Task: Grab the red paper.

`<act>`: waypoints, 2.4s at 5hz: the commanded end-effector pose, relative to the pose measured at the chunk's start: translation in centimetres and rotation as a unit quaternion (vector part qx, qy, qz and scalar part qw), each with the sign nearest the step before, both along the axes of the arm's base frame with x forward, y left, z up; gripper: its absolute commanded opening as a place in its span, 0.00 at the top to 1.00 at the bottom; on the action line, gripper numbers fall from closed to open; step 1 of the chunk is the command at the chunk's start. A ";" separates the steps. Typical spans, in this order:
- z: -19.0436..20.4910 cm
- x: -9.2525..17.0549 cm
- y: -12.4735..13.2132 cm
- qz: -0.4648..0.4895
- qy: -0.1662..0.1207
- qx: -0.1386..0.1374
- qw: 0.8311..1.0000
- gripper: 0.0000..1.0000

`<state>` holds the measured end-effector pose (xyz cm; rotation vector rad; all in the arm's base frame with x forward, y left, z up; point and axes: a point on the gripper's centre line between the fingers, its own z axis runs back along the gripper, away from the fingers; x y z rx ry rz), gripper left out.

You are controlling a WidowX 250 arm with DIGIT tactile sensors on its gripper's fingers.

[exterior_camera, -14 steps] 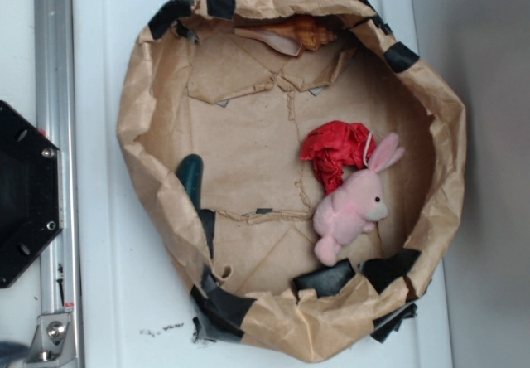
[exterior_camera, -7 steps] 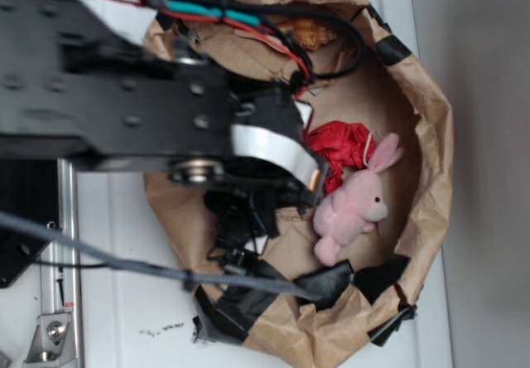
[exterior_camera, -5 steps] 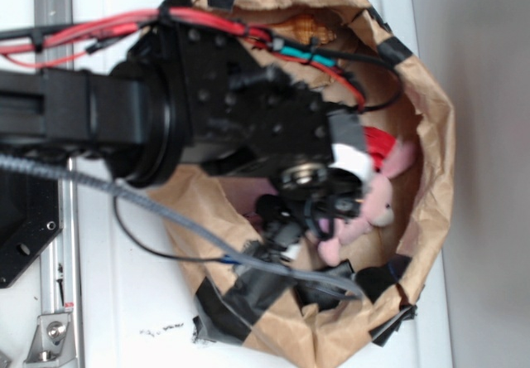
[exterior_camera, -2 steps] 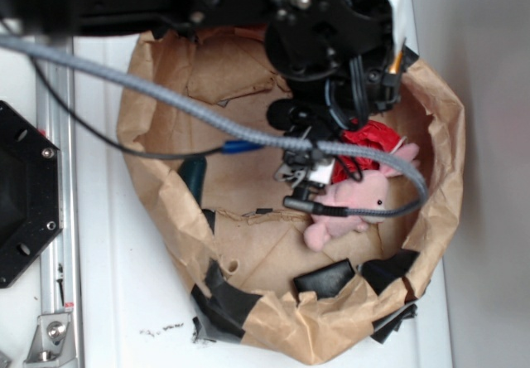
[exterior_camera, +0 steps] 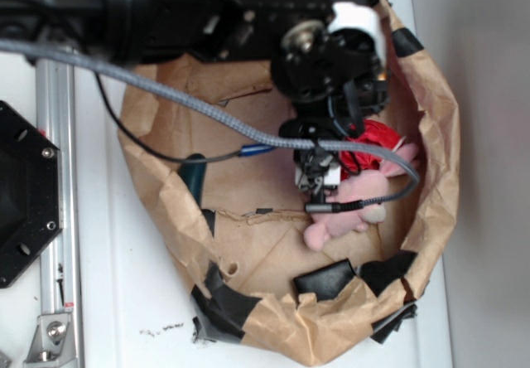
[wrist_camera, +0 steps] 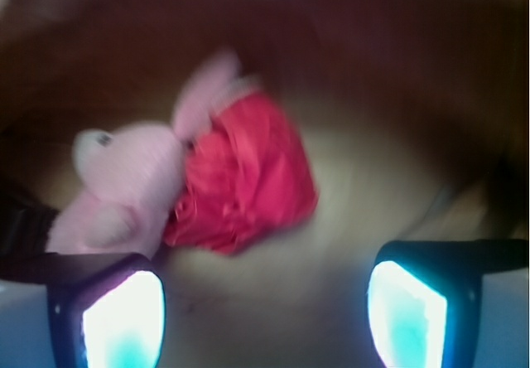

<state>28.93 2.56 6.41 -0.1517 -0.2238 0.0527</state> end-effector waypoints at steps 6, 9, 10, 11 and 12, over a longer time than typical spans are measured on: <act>0.6 5.8 -4.8 0.173 -0.059 -0.137 0.974 0.00; 0.3 4.4 -4.9 0.069 -0.040 -0.090 0.993 1.00; 3.8 1.7 -3.9 0.033 -0.058 -0.062 0.996 1.00; 7.7 -2.0 -2.7 0.004 -0.102 -0.025 0.994 1.00; 10.7 -4.7 -2.9 -0.040 -0.072 0.008 0.997 1.00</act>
